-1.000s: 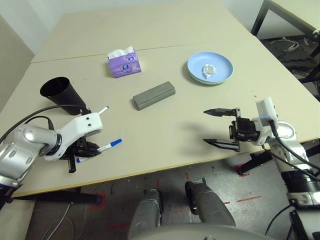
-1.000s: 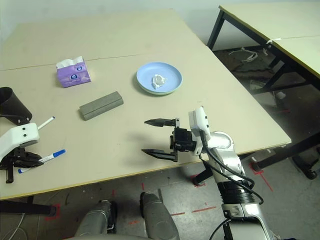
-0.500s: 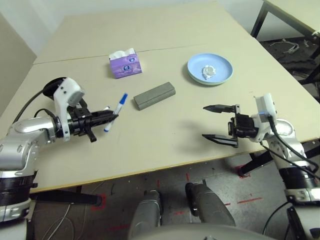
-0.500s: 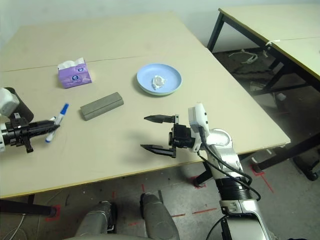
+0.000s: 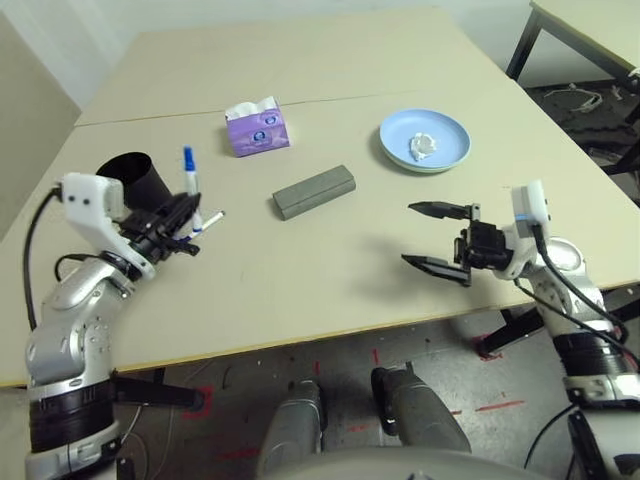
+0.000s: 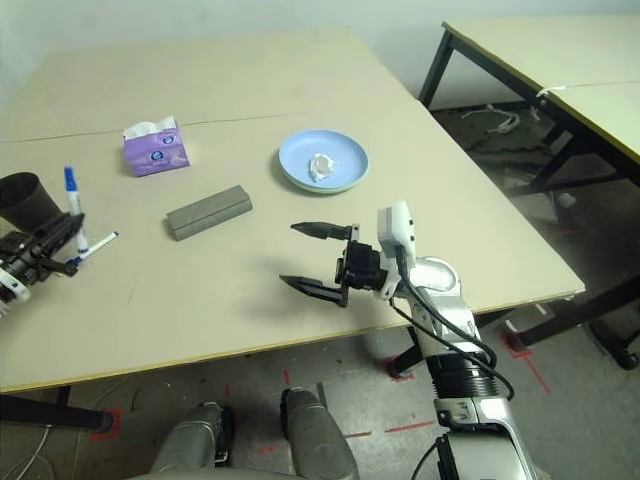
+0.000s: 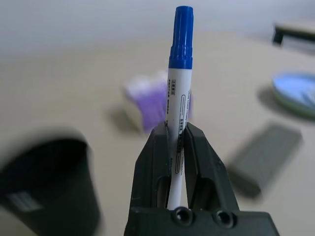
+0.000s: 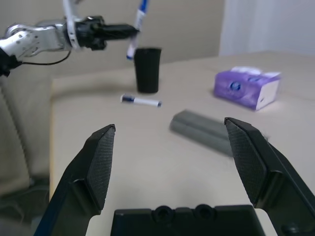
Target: Organize and tidy the items on the table.
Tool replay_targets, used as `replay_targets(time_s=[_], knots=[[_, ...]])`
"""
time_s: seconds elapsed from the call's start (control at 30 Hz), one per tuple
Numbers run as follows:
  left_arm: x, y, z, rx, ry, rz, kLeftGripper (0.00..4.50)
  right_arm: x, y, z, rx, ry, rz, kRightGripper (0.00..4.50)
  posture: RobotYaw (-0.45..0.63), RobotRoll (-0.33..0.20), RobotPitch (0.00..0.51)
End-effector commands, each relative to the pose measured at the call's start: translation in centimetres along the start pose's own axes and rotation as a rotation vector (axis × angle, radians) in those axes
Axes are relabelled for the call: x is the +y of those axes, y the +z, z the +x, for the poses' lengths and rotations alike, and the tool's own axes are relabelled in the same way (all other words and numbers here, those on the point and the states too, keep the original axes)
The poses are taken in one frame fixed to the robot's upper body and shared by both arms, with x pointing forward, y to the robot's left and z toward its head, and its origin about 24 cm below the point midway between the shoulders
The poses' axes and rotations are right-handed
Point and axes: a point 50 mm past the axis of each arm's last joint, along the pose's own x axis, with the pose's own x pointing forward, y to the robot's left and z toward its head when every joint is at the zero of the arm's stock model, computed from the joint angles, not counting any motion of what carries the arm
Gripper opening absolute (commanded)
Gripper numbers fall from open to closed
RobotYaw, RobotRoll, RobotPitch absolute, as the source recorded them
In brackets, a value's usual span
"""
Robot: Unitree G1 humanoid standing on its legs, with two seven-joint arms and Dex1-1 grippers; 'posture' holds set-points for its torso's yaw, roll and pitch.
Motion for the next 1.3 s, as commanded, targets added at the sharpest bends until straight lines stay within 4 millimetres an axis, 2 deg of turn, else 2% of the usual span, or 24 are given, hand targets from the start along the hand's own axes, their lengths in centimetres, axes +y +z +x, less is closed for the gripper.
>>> replay_targets(time_s=[0.03, 0.2, 0.3, 0.4, 0.63, 1.3], knots=[[1.4, 1.2, 0.7, -0.04, 0.046, 0.06, 0.26, -0.2, 0.0, -0.4, 0.006, -0.023, 0.059, 4.5, -0.11, 0.0, 0.145], [3.0, 3.6, 2.2, -0.13, 0.114, 0.147, 0.26, -0.2, 0.2, -0.4, 0.022, -0.051, 0.101, 4.5, -0.12, 0.0, 0.144], [4.2, 3.8, 2.4, -0.137, 0.164, 0.183, 0.26, 0.1, -0.3, -0.8, 0.062, -0.052, 0.099, 4.5, -0.12, 0.0, 0.143], [5.2, 3.3, 2.3, -0.128, 0.202, 0.204, 0.26, 0.6, -0.9, -1.1, 0.096, -0.032, 0.093, 4.5, -0.12, 0.0, 0.147], [6.6, 0.8, 1.9, -0.101, 0.287, 0.196, 0.26, 0.8, -1.0, -0.9, 0.101, -0.019, 0.087, 4.5, -0.12, 0.0, 0.146], [6.8, -3.0, 3.3, -0.104, 0.314, 0.105, 0.26, 0.8, -0.8, -0.9, 0.114, 0.004, 0.038, 4.5, -0.15, 0.0, 0.144]])
